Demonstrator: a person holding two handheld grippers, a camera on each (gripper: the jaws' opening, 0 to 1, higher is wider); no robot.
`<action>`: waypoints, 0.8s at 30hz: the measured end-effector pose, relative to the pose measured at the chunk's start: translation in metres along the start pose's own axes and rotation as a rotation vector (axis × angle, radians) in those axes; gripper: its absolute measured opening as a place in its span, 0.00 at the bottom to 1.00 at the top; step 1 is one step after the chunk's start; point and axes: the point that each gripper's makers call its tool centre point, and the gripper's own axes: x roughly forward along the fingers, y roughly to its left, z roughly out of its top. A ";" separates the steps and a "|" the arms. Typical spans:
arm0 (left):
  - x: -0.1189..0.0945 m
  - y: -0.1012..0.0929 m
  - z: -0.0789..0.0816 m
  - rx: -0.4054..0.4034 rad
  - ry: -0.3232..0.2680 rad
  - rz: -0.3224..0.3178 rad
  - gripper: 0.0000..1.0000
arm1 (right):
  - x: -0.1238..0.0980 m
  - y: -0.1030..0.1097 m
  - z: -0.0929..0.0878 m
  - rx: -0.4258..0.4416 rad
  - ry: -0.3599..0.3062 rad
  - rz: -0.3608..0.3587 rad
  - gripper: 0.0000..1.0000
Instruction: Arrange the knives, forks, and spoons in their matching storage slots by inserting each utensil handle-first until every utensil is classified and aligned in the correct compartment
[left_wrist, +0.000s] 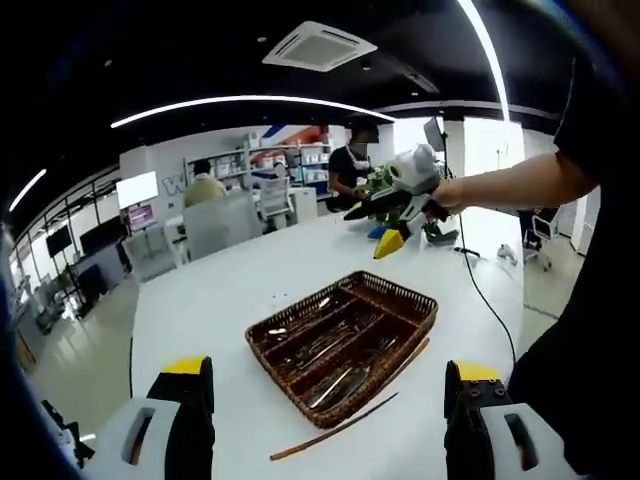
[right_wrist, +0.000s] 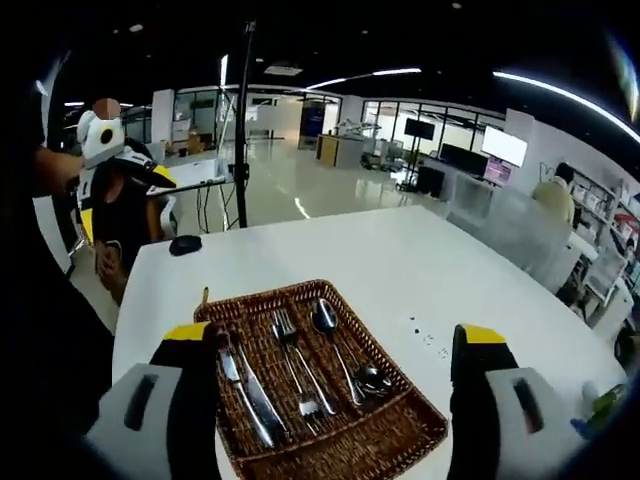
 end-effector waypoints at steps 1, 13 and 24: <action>0.000 -0.003 0.002 0.008 -0.008 -0.009 1.00 | -0.007 0.003 0.001 0.000 -0.008 -0.004 0.99; 0.002 -0.022 0.019 -0.022 -0.057 -0.033 1.00 | -0.095 0.028 -0.027 0.149 -0.094 -0.213 0.99; -0.004 -0.014 -0.004 -0.056 -0.034 -0.009 1.00 | -0.152 0.048 -0.052 0.211 -0.098 -0.288 0.99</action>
